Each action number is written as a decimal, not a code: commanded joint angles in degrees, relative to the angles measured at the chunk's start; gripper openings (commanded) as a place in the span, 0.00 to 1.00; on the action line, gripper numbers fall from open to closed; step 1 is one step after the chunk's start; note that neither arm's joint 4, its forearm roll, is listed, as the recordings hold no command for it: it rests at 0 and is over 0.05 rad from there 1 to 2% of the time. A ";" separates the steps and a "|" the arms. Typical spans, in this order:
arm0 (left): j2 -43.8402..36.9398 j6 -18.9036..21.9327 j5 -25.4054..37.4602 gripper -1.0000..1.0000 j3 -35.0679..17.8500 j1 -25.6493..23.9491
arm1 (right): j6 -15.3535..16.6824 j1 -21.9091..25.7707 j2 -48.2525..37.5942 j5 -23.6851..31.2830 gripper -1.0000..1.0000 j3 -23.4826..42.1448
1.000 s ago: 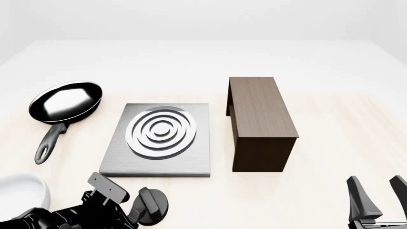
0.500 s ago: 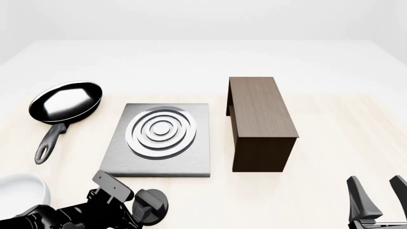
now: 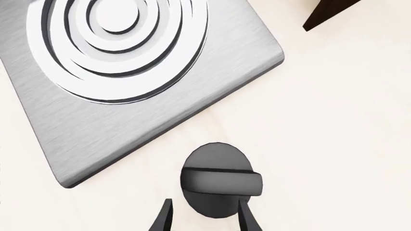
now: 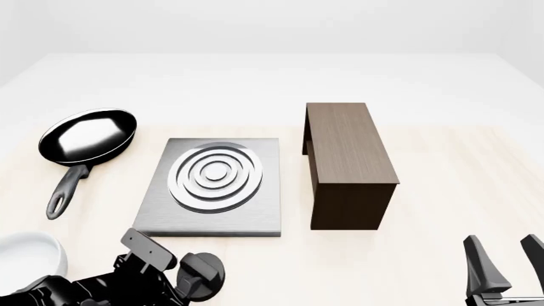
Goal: Turn on the stove.
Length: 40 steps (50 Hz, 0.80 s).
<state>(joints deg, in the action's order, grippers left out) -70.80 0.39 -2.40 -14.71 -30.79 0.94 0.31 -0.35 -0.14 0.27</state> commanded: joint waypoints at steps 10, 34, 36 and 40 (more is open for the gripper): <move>4.80 2.21 1.88 1.00 2.54 5.02 | 0.00 0.00 0.01 0.00 1.00 0.00; 13.29 4.93 10.09 1.00 -3.04 15.08 | -0.03 -0.01 -0.01 0.00 1.00 0.00; 13.37 4.78 10.97 1.00 -4.45 16.04 | 0.00 0.00 0.01 0.00 1.00 0.00; 13.52 4.78 12.48 1.00 -6.75 17.35 | 0.00 0.01 0.00 0.00 1.00 0.00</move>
<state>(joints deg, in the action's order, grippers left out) -59.08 4.71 6.65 -17.34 -17.34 0.95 0.31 -0.35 -0.14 0.27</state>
